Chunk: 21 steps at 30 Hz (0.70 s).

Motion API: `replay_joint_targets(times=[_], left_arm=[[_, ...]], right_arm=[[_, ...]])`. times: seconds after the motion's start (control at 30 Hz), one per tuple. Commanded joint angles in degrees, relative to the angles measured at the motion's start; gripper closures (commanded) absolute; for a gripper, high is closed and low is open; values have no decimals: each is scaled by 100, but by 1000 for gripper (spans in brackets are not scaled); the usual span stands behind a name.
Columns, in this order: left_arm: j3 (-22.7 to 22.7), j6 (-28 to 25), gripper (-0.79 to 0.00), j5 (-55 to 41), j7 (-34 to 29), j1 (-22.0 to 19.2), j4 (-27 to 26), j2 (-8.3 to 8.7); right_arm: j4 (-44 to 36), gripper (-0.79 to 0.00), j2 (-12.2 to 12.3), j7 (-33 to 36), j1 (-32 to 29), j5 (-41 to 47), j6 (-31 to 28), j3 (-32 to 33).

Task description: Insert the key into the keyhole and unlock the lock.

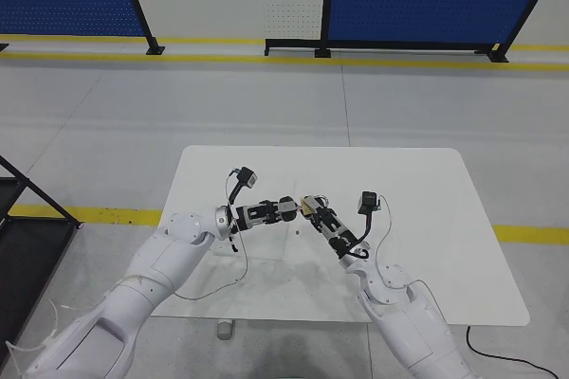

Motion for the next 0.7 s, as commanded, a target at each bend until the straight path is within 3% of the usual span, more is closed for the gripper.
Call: replay_joint_targets(times=[0.0,0.67], left_arm=[[-12,7,-139,18,1,8,2,-7],[-85,40,0,223,-6,22,46,-103]], right_arm=[[0,0,0,0,0,0,0,0],[0,0,0,0,0,0,0,0]])
